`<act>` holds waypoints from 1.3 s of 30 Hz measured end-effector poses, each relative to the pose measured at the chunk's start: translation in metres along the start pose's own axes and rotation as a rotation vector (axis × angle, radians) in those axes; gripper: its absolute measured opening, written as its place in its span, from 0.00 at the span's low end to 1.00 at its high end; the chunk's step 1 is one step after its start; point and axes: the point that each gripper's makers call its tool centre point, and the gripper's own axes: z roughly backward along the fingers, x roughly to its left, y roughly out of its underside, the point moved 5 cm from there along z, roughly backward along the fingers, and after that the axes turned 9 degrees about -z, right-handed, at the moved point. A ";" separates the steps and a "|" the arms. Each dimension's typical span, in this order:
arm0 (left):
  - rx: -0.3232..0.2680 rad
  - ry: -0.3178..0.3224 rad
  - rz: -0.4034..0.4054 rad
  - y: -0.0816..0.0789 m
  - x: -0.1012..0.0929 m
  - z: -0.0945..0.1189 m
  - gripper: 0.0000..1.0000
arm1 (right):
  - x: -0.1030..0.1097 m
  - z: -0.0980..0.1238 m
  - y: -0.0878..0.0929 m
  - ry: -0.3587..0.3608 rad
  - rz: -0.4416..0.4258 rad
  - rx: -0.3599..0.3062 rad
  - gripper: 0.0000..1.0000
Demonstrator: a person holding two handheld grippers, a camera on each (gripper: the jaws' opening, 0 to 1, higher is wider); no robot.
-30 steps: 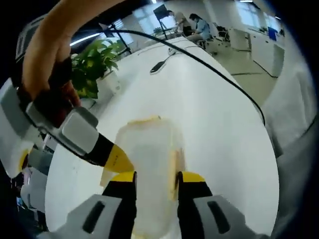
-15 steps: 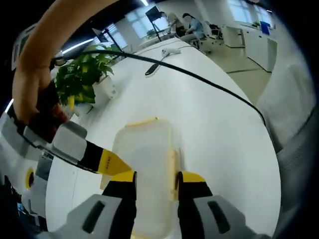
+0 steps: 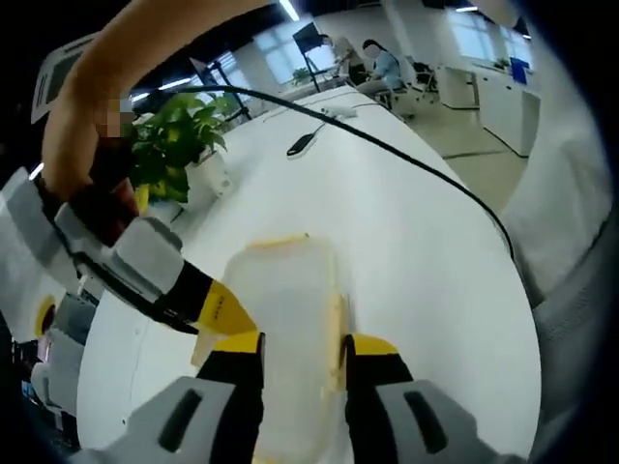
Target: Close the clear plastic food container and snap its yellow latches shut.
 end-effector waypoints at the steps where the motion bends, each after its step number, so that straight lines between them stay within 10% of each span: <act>1: 0.002 0.007 0.027 0.000 0.000 0.000 0.26 | 0.001 0.000 0.001 0.010 0.001 -0.011 0.33; 11: -0.004 0.070 0.208 -0.006 -0.002 0.006 0.40 | 0.004 0.012 0.016 0.187 -0.152 -0.230 0.33; 14: -0.017 -0.025 0.132 -0.007 0.009 0.020 0.72 | 0.010 0.039 0.021 0.216 -0.172 -0.479 0.42; 19: -0.024 -0.118 0.225 0.001 0.023 0.047 0.74 | 0.018 0.070 0.065 0.278 -0.280 -0.697 0.40; 27: -0.069 -0.227 0.355 0.016 0.032 0.071 0.70 | 0.040 0.052 0.122 0.252 -0.379 -0.765 0.42; 39: 0.020 -0.313 0.542 0.062 0.020 0.058 0.83 | 0.050 0.009 0.136 0.226 -0.494 -0.899 0.61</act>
